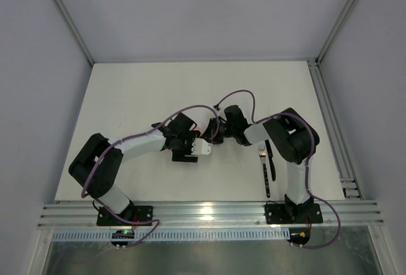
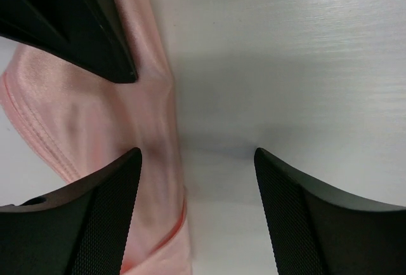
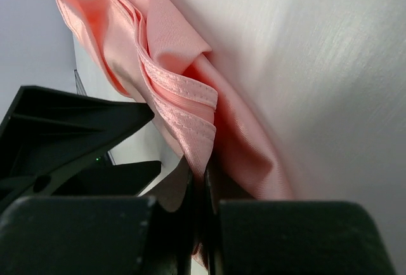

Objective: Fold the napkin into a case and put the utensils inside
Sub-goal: Stuff the top corner of the square-folded napkin into the folded napkin.

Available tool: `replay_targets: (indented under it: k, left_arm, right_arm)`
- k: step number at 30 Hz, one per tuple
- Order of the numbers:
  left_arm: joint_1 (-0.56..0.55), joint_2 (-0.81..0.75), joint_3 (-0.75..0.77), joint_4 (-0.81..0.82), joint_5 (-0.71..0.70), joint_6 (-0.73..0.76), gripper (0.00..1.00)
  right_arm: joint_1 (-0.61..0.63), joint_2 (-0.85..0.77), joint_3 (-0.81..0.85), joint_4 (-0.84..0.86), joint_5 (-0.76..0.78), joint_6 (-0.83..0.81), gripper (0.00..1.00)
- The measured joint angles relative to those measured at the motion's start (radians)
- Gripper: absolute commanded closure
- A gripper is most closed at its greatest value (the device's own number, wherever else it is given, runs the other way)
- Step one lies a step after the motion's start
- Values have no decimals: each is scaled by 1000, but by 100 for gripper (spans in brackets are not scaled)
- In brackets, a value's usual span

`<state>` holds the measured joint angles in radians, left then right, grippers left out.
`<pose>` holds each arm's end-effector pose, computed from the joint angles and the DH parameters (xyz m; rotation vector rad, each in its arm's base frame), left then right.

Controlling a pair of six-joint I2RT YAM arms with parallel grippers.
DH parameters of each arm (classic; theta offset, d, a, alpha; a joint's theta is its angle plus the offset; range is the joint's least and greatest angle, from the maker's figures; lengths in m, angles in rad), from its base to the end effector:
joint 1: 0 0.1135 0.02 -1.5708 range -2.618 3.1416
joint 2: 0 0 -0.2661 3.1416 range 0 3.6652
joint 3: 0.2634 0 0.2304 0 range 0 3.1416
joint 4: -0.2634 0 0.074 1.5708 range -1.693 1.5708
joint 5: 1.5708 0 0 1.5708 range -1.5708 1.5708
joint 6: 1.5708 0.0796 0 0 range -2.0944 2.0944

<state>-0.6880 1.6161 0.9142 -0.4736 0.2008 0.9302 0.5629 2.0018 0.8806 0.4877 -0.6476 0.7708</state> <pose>0.2210 -0.2022 0.1412 2.0053 1.8366 -0.2061 0.3065 0.2502 0.0996 -0.1575 2.4448 1.3933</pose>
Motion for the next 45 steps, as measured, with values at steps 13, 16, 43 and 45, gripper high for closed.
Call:
replay_targets:
  k: [13,16,43,45]
  left_arm:
    - [-27,-7,-61,206,-138,97,34]
    - [-27,11,-48,204,-141,115,45]
    - [-6,47,-16,135,-77,204,98]
    - [-5,47,-10,118,-72,204,98]
  right_arm:
    - [-4,8,-14,31,-18,44,96]
    - [-4,9,-14,31,-20,45,96]
    - [-18,-158,71,-398,137,-217,48]
    - [-18,-157,88,-414,143,-231,48]
